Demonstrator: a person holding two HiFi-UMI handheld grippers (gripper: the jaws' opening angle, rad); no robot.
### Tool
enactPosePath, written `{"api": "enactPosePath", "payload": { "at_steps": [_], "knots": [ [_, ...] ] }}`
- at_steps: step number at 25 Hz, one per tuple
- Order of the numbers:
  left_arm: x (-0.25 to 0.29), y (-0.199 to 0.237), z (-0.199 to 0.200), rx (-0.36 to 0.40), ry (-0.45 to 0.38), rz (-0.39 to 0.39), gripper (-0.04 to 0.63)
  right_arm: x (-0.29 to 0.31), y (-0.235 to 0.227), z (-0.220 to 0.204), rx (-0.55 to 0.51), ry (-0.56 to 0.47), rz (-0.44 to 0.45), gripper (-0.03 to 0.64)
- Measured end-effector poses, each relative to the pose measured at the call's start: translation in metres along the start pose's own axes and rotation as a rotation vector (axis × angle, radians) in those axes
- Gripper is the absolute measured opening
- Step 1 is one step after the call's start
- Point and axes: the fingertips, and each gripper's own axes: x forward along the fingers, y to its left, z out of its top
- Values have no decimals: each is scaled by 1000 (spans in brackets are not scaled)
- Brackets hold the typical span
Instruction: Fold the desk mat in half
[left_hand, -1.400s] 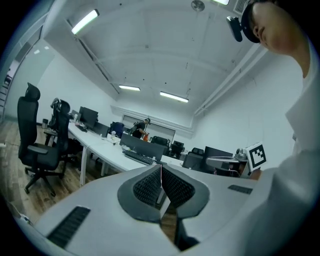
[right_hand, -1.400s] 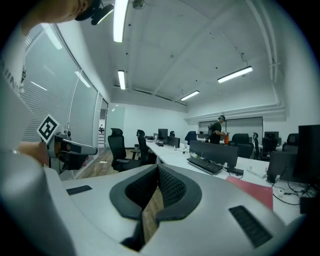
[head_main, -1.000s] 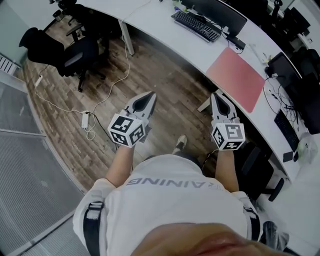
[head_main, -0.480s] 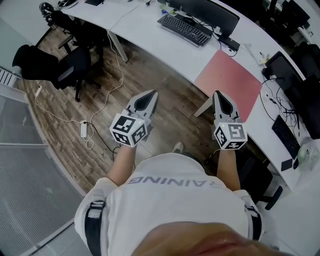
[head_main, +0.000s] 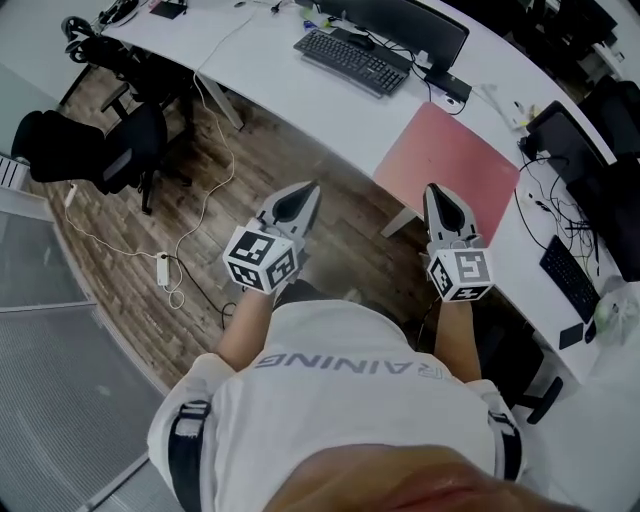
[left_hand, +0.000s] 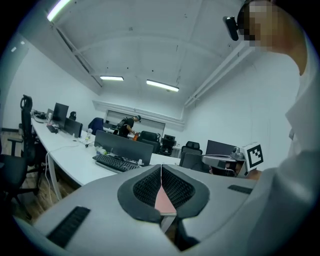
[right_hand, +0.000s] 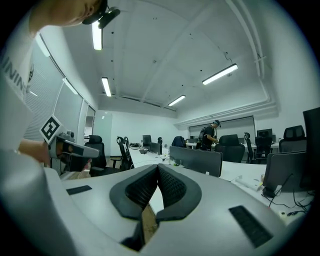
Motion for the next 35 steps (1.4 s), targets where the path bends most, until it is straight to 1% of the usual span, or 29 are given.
{"api": "enactPosePath", "payload": {
  "at_steps": [3, 5, 9, 11, 14, 17, 20, 22, 25, 29, 30, 32, 33, 35],
  "knots": [
    [21, 6, 11, 23, 0, -55, 32, 13, -1, 0, -27, 0, -1, 24],
    [36, 15, 18, 35, 6, -96, 32, 23, -2, 1, -39, 5, -18, 23],
    [70, 40, 36, 45, 10, -205, 32, 51, -14, 10, -46, 23, -121, 24],
    [81, 59, 46, 50, 15, -251, 32, 69, -12, 15, -51, 34, -169, 24],
    [92, 92, 62, 50, 6, -314, 32, 100, -3, 25, -76, 60, -219, 24],
    [101, 115, 68, 25, 0, -374, 32, 122, 2, 27, -77, 95, -261, 25],
    [110, 132, 56, 14, 41, -377, 32, 130, 2, 14, -69, 151, -297, 25],
    [113, 138, 46, -13, 66, -374, 32, 131, 1, 1, -64, 190, -312, 25],
    [116, 132, 36, -38, 89, -393, 32, 131, -11, -22, -60, 254, -331, 25],
    [130, 118, 34, -30, 101, -381, 32, 129, -42, -51, -52, 324, -352, 27],
    [132, 114, 33, -27, 105, -371, 32, 128, -48, -62, -54, 353, -345, 34],
    [133, 107, 29, -26, 123, -346, 32, 128, -55, -90, -40, 424, -306, 104],
    [133, 104, 26, -29, 135, -331, 32, 128, -56, -106, -31, 461, -282, 124],
    [135, 102, 20, -33, 157, -300, 32, 130, -60, -136, -42, 543, -239, 144]
  ]
}}
